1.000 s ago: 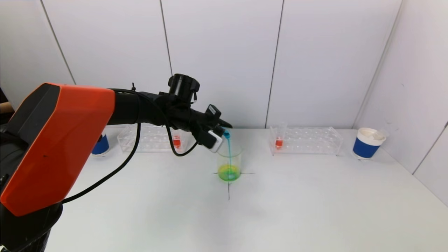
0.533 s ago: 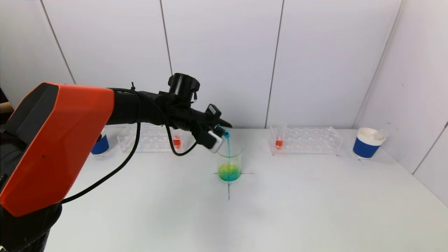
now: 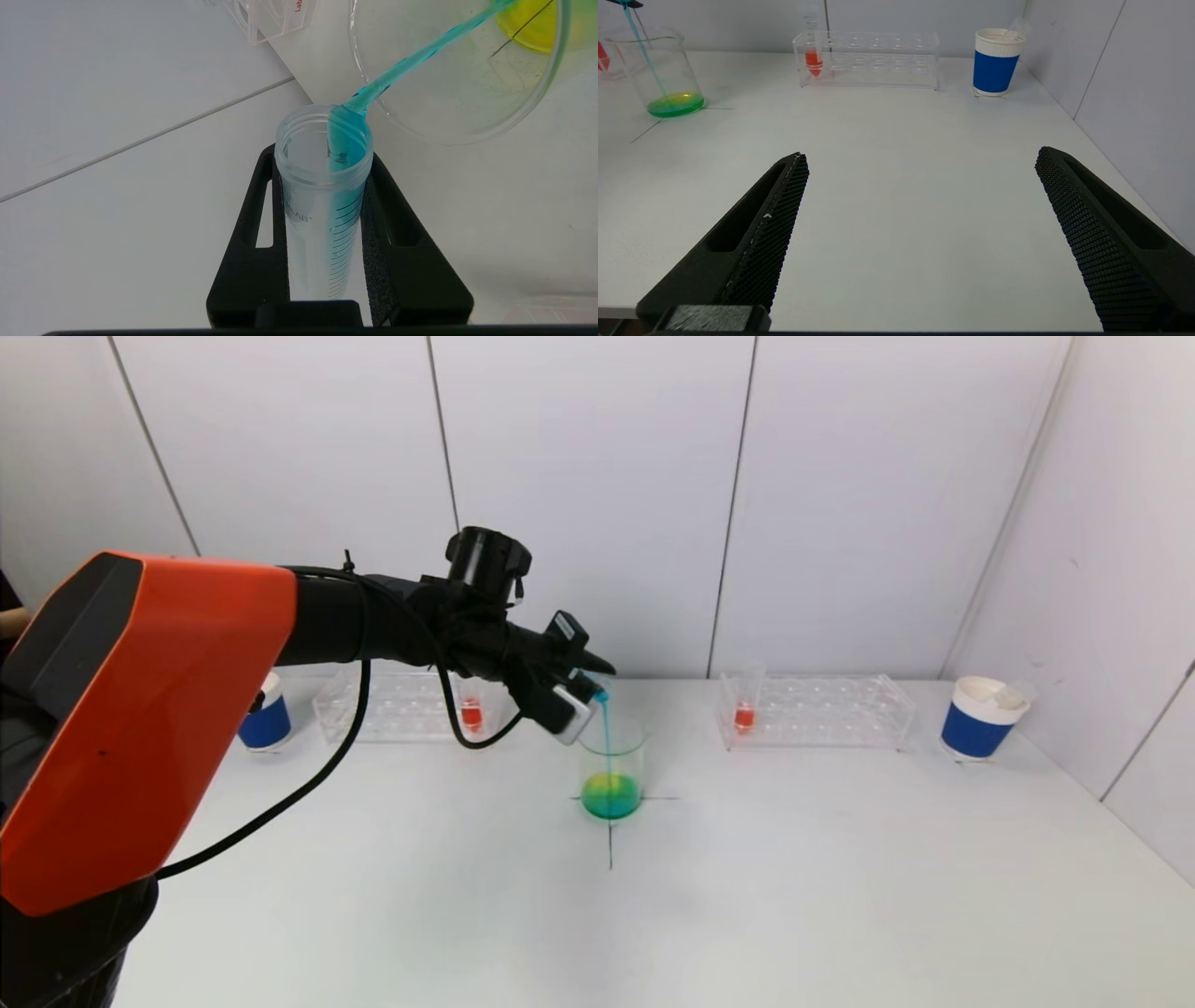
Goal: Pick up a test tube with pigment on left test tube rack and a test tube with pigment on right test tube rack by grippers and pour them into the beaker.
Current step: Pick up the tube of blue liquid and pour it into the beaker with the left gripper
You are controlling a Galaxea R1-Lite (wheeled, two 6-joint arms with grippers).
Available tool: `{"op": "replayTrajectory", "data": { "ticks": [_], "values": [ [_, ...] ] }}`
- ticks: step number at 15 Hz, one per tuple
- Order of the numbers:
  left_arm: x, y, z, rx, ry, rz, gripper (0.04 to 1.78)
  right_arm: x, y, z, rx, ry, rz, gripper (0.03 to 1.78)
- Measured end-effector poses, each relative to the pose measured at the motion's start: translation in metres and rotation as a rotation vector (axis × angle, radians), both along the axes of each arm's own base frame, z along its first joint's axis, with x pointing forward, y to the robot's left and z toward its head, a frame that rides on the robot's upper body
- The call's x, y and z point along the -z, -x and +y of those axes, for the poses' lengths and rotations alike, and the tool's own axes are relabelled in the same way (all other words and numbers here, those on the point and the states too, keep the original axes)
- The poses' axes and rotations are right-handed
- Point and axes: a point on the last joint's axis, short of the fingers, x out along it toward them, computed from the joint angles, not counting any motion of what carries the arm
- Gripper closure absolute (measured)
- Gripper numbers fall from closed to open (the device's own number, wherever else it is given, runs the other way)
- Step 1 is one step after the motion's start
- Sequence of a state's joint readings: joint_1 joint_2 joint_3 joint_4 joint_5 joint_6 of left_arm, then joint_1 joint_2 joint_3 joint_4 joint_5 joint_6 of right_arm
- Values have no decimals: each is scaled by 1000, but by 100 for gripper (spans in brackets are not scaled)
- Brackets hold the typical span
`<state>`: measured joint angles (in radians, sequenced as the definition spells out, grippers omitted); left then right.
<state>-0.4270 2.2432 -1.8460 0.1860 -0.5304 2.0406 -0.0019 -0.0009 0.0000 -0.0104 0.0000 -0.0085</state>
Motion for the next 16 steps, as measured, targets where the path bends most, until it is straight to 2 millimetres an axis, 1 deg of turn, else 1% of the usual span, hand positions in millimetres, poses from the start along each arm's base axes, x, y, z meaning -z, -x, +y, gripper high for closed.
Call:
{"op": "replayTrajectory", "data": {
  "ticks": [10, 16],
  "values": [
    [-8, 7, 1, -4, -51, -30, 136, 0, 0, 0, 0, 0, 0, 4],
    [-11, 14, -4, -9, -90, -34, 136, 0, 0, 0, 0, 0, 0, 4]
  ]
}}
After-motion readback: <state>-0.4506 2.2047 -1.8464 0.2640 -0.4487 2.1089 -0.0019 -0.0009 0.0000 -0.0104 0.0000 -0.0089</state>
